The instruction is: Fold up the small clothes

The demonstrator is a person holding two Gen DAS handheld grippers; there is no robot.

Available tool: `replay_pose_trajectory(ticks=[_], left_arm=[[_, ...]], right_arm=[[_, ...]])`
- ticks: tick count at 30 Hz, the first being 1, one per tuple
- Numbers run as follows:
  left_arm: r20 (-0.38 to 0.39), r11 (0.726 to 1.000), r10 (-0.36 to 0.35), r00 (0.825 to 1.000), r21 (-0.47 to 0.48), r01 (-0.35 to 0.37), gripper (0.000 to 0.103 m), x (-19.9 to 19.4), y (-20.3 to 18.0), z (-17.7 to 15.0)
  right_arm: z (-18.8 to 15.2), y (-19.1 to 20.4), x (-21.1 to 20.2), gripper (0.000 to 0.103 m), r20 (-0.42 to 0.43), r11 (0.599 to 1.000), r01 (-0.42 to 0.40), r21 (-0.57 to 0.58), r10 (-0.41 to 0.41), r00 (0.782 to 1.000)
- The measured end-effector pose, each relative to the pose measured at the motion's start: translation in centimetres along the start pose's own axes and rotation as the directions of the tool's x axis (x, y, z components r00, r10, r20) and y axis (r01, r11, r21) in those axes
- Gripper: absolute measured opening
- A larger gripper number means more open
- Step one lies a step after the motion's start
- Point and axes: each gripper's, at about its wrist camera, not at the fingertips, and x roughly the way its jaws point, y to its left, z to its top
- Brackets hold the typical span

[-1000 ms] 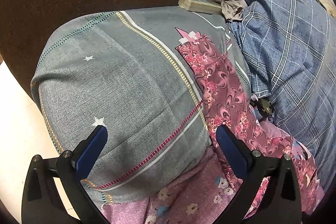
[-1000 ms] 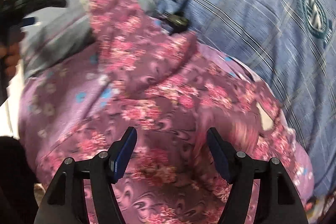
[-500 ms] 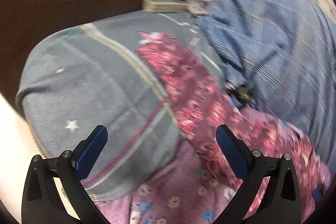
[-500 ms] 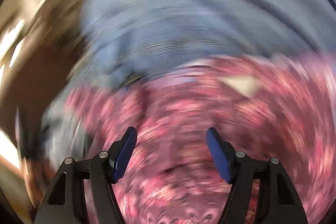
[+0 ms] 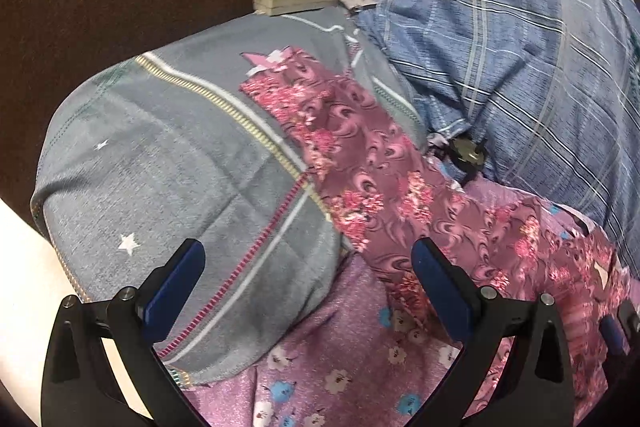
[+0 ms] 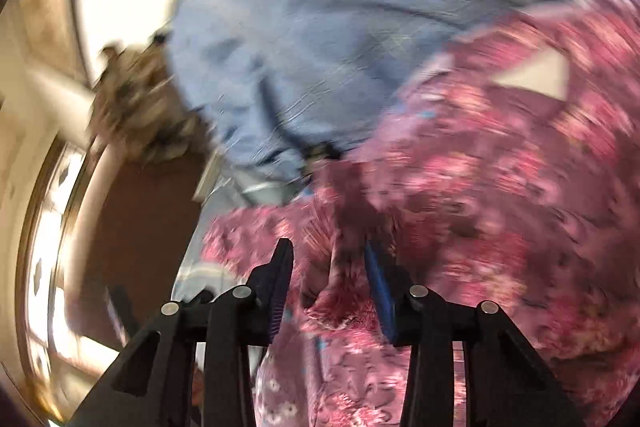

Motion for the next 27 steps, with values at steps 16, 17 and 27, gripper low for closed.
replay_pose_trajectory(ticks=[16, 17, 27], left_arm=[[0.015, 0.955, 0.160, 0.987, -0.254, -0.151, 0.103, -0.4, 11.6, 1.9], [0.017, 0.947, 0.167, 0.986, -0.282, -0.155, 0.103, -0.6, 12.6, 1.9], [-0.007, 0.888, 0.171, 0.985, -0.432, -0.157, 0.103, -1.2, 18.1, 2.0]], right_arm=[[-3.2, 7.6, 6.7, 0.025, -0.070, 0.867, 0.341, -0.363, -0.391, 0.918], [-3.5, 10.3, 7.3, 0.030, -0.043, 0.835, 0.331, -0.439, -0.387, 0.921], [-9.0, 22.8, 20.1, 0.076, -0.166, 0.711, 0.092, -0.697, -0.285, 0.944]])
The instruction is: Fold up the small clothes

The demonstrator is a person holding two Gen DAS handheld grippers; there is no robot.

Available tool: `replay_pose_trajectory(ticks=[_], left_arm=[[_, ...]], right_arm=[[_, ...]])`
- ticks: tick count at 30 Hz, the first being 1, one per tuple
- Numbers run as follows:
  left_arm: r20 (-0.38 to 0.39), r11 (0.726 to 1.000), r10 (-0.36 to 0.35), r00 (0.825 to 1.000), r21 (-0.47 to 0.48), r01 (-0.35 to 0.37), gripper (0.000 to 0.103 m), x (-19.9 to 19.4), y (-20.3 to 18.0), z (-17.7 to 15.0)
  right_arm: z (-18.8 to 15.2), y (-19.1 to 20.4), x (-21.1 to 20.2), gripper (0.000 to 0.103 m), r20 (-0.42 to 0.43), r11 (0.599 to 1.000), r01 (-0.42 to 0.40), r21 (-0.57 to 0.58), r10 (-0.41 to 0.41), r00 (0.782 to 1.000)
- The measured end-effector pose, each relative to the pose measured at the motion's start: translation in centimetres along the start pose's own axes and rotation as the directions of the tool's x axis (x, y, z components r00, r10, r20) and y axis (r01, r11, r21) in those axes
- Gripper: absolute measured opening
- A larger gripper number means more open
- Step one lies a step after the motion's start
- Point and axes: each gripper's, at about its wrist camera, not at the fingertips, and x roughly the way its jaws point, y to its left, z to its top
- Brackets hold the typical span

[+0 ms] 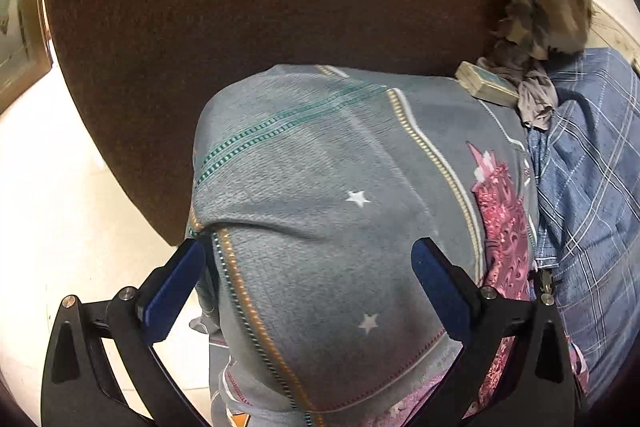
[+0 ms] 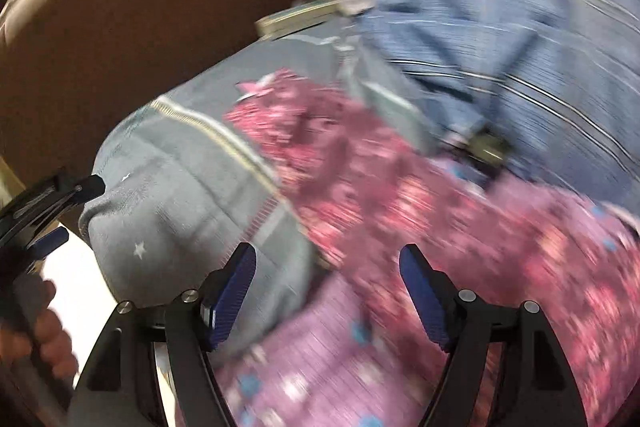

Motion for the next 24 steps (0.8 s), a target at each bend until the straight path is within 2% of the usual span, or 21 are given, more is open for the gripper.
replay_pose_trajectory(ticks=[5, 8, 10, 11, 12, 13, 15, 17, 18, 20, 22, 24], left_arm=[[-0.023, 1.000, -0.004, 1.000, 0.010, 0.004, 0.103, 0.6, -0.6, 0.0], [-0.025, 0.999, -0.019, 0.999, 0.048, 0.020, 0.103, 0.6, -1.7, -0.2], [-0.027, 0.997, -0.019, 0.999, 0.075, 0.021, 0.103, 0.6, -2.3, -0.3], [-0.032, 0.996, -0.023, 0.999, 0.085, 0.026, 0.103, 0.7, -2.6, -0.4], [-0.039, 0.995, -0.032, 0.999, 0.093, 0.035, 0.103, 0.8, -2.9, -0.5], [-0.048, 0.993, -0.041, 0.998, 0.105, 0.046, 0.103, 0.9, -3.3, -0.6], [-0.060, 0.989, -0.055, 0.997, 0.135, 0.062, 0.103, 1.1, -4.2, -1.1], [-0.096, 0.974, -0.109, 0.989, 0.187, 0.126, 0.103, 1.4, -5.9, -2.0], [-0.140, 0.959, -0.154, 0.978, 0.217, 0.182, 0.103, 1.6, -7.2, -2.9], [-0.200, 0.930, -0.216, 0.956, 0.257, 0.264, 0.103, 1.8, -9.4, -4.7], [-0.283, 0.893, -0.250, 0.926, 0.303, 0.334, 0.103, 2.4, -12.3, -7.2], [-0.344, 0.858, -0.270, 0.899, 0.337, 0.386, 0.103, 2.7, -14.6, -9.4]], right_arm=[[2.9, 2.5, 4.8, 0.076, -0.008, 0.996, 0.059, -0.068, -0.060, 0.998], [4.2, 2.1, 7.7, 0.073, -0.023, 0.998, 0.068, -0.005, -0.068, 0.997], [4.8, 0.7, 8.0, 0.068, 0.032, 0.997, 0.010, 0.077, -0.012, 0.999], [5.0, -0.1, 8.1, 0.035, 0.038, 0.993, -0.021, 0.113, 0.017, 0.999], [5.1, -0.8, 8.1, 0.008, 0.030, 0.989, -0.040, 0.144, 0.036, 0.999], [5.1, -1.5, 7.8, 0.008, 0.032, 0.985, -0.021, 0.170, 0.016, 0.999], [4.7, -2.6, 5.5, 0.007, 0.092, 0.983, -0.028, 0.180, 0.012, 0.996], [4.0, -4.6, 1.9, 0.007, 0.156, 0.976, -0.036, 0.216, 0.002, 0.988], [3.4, -5.9, -0.1, 0.007, 0.187, 0.970, -0.050, 0.239, 0.004, 0.982], [1.4, -9.5, -5.5, 0.007, 0.250, 0.956, -0.036, 0.291, -0.040, 0.967], [-0.7, -12.5, -9.7, 0.007, 0.287, 0.940, -0.024, 0.342, -0.080, 0.955], [-4.2, -16.3, -15.3, 0.007, 0.335, 0.912, -0.014, 0.410, -0.137, 0.932]])
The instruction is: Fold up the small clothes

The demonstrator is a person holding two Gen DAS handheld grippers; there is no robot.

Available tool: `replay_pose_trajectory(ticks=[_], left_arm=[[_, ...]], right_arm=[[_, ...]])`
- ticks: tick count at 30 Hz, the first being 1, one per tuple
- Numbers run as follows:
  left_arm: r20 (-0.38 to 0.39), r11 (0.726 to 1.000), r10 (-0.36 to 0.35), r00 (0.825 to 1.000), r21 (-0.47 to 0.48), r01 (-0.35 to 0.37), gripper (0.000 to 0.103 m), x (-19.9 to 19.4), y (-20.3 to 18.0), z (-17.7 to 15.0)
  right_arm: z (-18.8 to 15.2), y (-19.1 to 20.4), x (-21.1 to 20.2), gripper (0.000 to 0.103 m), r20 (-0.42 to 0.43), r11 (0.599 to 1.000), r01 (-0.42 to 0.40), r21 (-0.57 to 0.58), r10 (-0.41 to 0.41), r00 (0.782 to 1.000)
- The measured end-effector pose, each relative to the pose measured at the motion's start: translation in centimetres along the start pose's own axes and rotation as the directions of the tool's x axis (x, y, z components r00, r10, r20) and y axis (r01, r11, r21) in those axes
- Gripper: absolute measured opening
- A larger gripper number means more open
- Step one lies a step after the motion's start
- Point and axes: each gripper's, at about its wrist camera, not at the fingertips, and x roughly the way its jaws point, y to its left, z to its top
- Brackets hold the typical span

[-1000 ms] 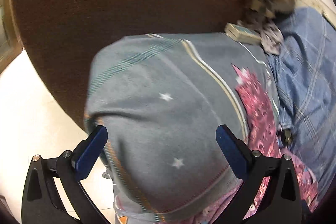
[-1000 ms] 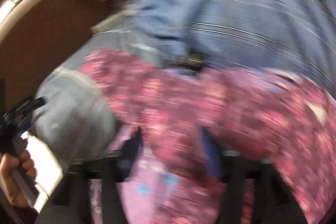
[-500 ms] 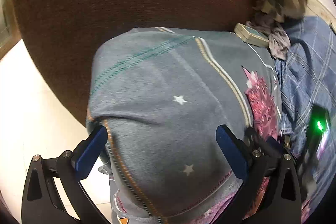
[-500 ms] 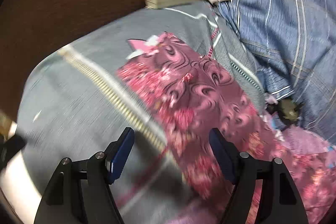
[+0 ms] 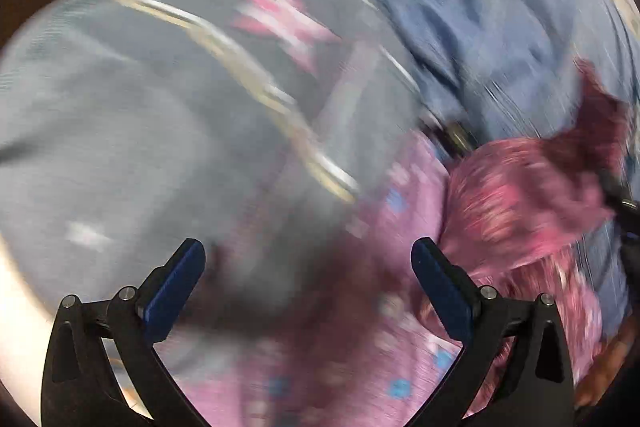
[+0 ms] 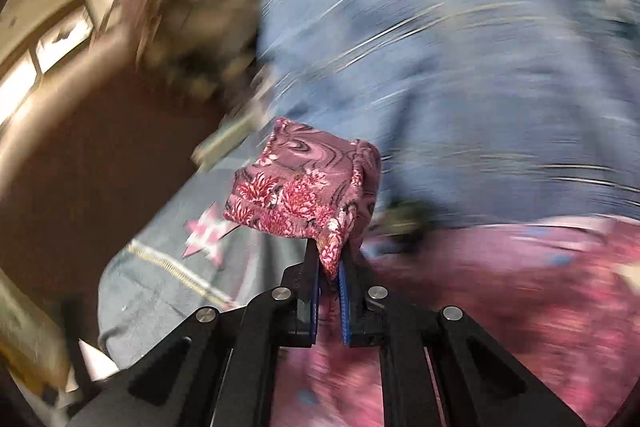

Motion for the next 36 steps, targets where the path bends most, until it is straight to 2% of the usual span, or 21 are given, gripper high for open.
replay_pose_trajectory(ticks=[4, 7, 10, 15, 18, 20, 21, 22, 23, 24, 26, 28, 30, 32, 33, 35, 36], left_arm=[[-0.031, 0.995, -0.060, 0.998, 0.076, 0.063, 0.103, 1.9, -5.3, -1.9], [-0.032, 0.982, -0.109, 0.993, 0.153, 0.113, 0.103, 2.3, -9.5, -3.6], [-0.026, 0.959, -0.147, 0.989, 0.242, 0.149, 0.103, 2.6, -13.8, -5.8], [-0.009, 0.899, -0.065, 0.998, 0.434, 0.062, 0.103, 4.4, -19.4, -10.0], [-0.025, 0.845, 0.063, 0.998, 0.534, -0.040, 0.103, 7.3, -21.3, -12.4], [-0.018, 0.856, 0.050, 0.999, 0.516, -0.034, 0.103, 6.9, -20.8, -12.3], [-0.036, 0.863, 0.051, 0.998, 0.505, -0.025, 0.103, 6.7, -20.6, -11.9], [-0.045, 0.870, 0.045, 0.998, 0.493, -0.017, 0.103, 6.2, -20.3, -11.5], [-0.029, 0.874, 0.046, 0.999, 0.485, -0.026, 0.103, 5.8, -20.3, -11.3], [0.003, 0.877, 0.050, 0.999, 0.478, -0.045, 0.103, 5.1, -20.2, -11.1], [0.074, 0.875, 0.020, 0.997, 0.481, -0.053, 0.103, 2.8, -20.4, -11.0], [0.101, 0.869, -0.040, 0.994, 0.494, -0.015, 0.103, 1.5, -21.1, -11.1], [0.106, 0.859, -0.087, 0.991, 0.512, 0.020, 0.103, 0.6, -21.9, -11.7], [0.079, 0.831, -0.093, 0.993, 0.555, 0.033, 0.103, 1.8, -23.1, -12.1], [0.064, 0.820, -0.076, 0.995, 0.571, 0.026, 0.103, 2.7, -23.6, -12.2], [0.028, 0.807, -0.010, 1.000, 0.591, -0.009, 0.103, 4.7, -24.2, -12.9], [0.013, 0.801, 0.028, 1.000, 0.599, -0.030, 0.103, 5.6, -24.3, -13.1]], right_arm=[[-0.9, -10.0, -10.2, 0.007, 0.122, 0.985, 0.061, 0.159, -0.081, 0.989], [-3.8, -17.1, -15.1, 0.007, 0.138, 0.950, 0.138, 0.280, -0.182, 0.974], [-7.4, -23.1, -17.7, 0.007, 0.114, 0.898, 0.161, 0.410, -0.226, 0.967], [-11.4, -28.4, -17.5, 0.007, 0.080, 0.841, 0.156, 0.517, -0.229, 0.970], [-12.0, -30.0, -16.3, 0.010, 0.000, 0.818, 0.175, 0.548, -0.209, 0.978], [-11.7, -30.1, -16.4, 0.019, -0.045, 0.814, 0.216, 0.539, -0.228, 0.973], [-11.5, -30.3, -16.7, 0.036, -0.060, 0.807, 0.233, 0.543, -0.239, 0.969], [-11.4, -30.6, -17.2, 0.046, -0.060, 0.797, 0.234, 0.557, -0.242, 0.968], [-11.3, -30.9, -18.1, 0.061, -0.042, 0.780, 0.224, 0.585, -0.246, 0.968], [-11.1, -31.0, -18.8, 0.065, -0.021, 0.767, 0.215, 0.604, -0.255, 0.967], [-10.5, -30.9, -20.7, 0.065, 0.061, 0.767, 0.193, 0.612, -0.289, 0.955], [-9.9, -30.0, -22.2, 0.062, 0.153, 0.804, 0.167, 0.570, -0.303, 0.940], [-9.1, -28.4, -22.3, 0.046, 0.200, 0.859, 0.131, 0.495, -0.259, 0.945], [-8.6, -26.6, -20.3, 0.038, 0.161, 0.905, 0.112, 0.411, -0.192, 0.968], [-8.6, -26.2, -19.4, 0.033, 0.131, 0.910, 0.119, 0.396, -0.185, 0.974], [-9.5, -26.7, -16.5, 0.029, 0.009, 0.901, 0.178, 0.395, -0.198, 0.980], [-10.1, -27.4, -15.2, 0.029, -0.058, 0.884, 0.221, 0.411, -0.216, 0.975]])
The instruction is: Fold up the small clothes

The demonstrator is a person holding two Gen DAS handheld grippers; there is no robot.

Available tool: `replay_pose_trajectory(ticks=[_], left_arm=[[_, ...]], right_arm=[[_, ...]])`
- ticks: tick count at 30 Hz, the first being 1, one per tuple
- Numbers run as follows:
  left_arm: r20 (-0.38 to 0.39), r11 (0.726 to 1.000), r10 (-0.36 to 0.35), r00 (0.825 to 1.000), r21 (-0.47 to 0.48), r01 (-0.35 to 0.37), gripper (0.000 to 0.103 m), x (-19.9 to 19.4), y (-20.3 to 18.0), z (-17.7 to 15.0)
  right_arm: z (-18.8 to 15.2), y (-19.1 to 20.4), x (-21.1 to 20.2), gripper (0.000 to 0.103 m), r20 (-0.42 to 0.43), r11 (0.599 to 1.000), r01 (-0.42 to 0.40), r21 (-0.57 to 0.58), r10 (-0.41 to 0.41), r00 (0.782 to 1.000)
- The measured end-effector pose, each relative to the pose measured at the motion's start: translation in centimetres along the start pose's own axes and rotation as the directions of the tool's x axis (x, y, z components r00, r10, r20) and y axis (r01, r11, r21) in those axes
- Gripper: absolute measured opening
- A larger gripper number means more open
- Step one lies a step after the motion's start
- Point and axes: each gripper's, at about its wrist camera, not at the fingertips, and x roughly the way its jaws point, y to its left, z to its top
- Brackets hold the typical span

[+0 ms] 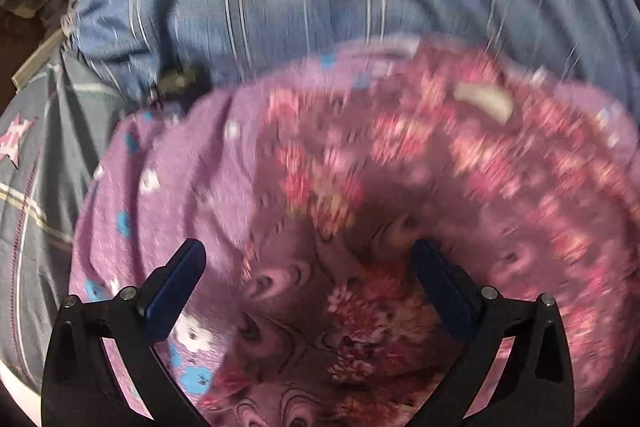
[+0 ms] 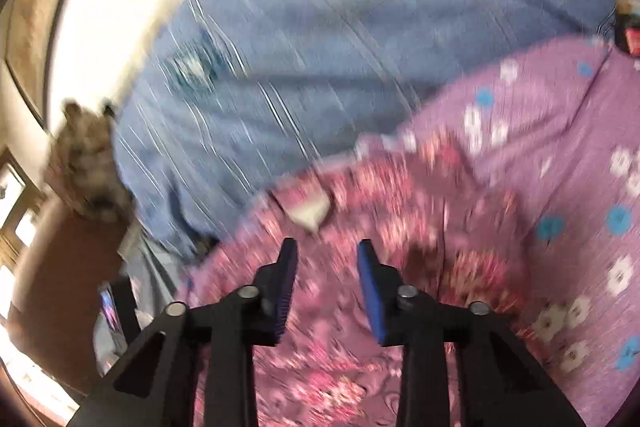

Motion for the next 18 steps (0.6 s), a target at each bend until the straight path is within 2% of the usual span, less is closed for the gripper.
replay_pose_trajectory(ticks=[1, 2, 3, 4, 5, 6, 8, 10, 11, 12, 13, 14, 15, 16, 18], left_arm=[[-0.039, 1.000, 0.012, 0.999, 0.009, -0.011, 0.103, 0.8, -0.2, -0.2], [-0.041, 1.000, -0.014, 0.999, -0.013, 0.013, 0.103, 1.1, 0.1, -0.3], [-0.047, 0.999, -0.031, 0.998, -0.038, 0.030, 0.103, 1.0, 0.6, -0.3], [-0.058, 0.998, -0.042, 0.997, -0.057, 0.038, 0.103, 0.8, 1.0, -0.1], [-0.045, 0.998, -0.037, 0.998, -0.061, 0.034, 0.103, 0.5, 1.2, -0.1], [-0.015, 0.998, -0.010, 1.000, -0.063, 0.009, 0.103, -0.1, 1.4, 0.1], [0.026, 0.998, 0.008, 1.000, -0.063, -0.006, 0.103, -1.0, 1.2, 0.0], [0.039, 0.999, -0.012, 0.999, -0.049, 0.014, 0.103, -1.2, 0.9, 0.0], [0.028, 0.999, 0.005, 1.000, -0.041, -0.004, 0.103, -1.0, 0.7, -0.1], [0.009, 0.999, 0.037, 0.999, -0.033, -0.036, 0.103, -0.4, 0.6, -0.2], [-0.024, 0.997, 0.074, 0.997, -0.025, -0.075, 0.103, 0.7, 0.7, -0.5], [-0.034, 0.997, 0.066, 0.997, -0.033, -0.067, 0.103, 1.0, 0.8, -0.6], [-0.038, 0.997, 0.050, 0.998, -0.059, -0.052, 0.103, 0.9, 1.2, -0.7], [-0.044, 0.997, 0.042, 0.998, -0.069, -0.045, 0.103, 0.8, 1.3, -0.6], [-0.028, 0.997, 0.036, 0.999, -0.064, -0.038, 0.103, 0.4, 1.5, -0.5]], right_arm=[[-0.3, -0.9, 1.3, 0.028, -0.054, 0.998, 0.049, 0.025, -0.048, 0.997], [-0.7, -2.4, 2.8, 0.021, -0.129, 0.991, 0.117, 0.069, -0.107, 0.986], [-1.0, -3.5, 3.3, 0.002, -0.151, 0.987, 0.127, 0.103, -0.110, 0.982], [-0.8, -3.8, 2.7, 0.000, -0.126, 0.985, 0.131, 0.110, -0.116, 0.985], [-0.7, -3.7, 2.3, 0.003, -0.121, 0.986, 0.127, 0.106, -0.114, 0.986], [-0.4, -3.4, 1.4, 0.009, -0.078, 0.989, 0.111, 0.100, -0.104, 0.992], [-0.2, -3.0, -0.5, 0.009, 0.029, 0.991, 0.095, 0.091, -0.098, 0.995], [0.3, -3.4, -1.2, 0.012, 0.091, 0.988, 0.101, 0.116, -0.111, 0.990], [0.6, -4.0, -1.0, 0.021, 0.089, 0.983, 0.123, 0.137, -0.136, 0.987], [0.7, -5.0, 0.1, 0.030, 0.051, 0.975, 0.160, 0.152, -0.169, 0.984], [0.8, -5.6, 1.2, 0.026, 0.023, 0.971, 0.182, 0.155, -0.187, 0.982], [0.7, -6.7, 1.9, 0.020, 0.026, 0.973, 0.168, 0.160, -0.174, 0.984], [0.8, -6.7, 1.5, 0.018, 0.038, 0.973, 0.161, 0.165, -0.170, 0.985], [1.1, -6.7, 1.3, 0.018, 0.017, 0.971, 0.158, 0.178, -0.164, 0.986], [1.2, -6.4, 0.5, 0.024, 0.030, 0.975, 0.128, 0.180, -0.136, 0.990]])
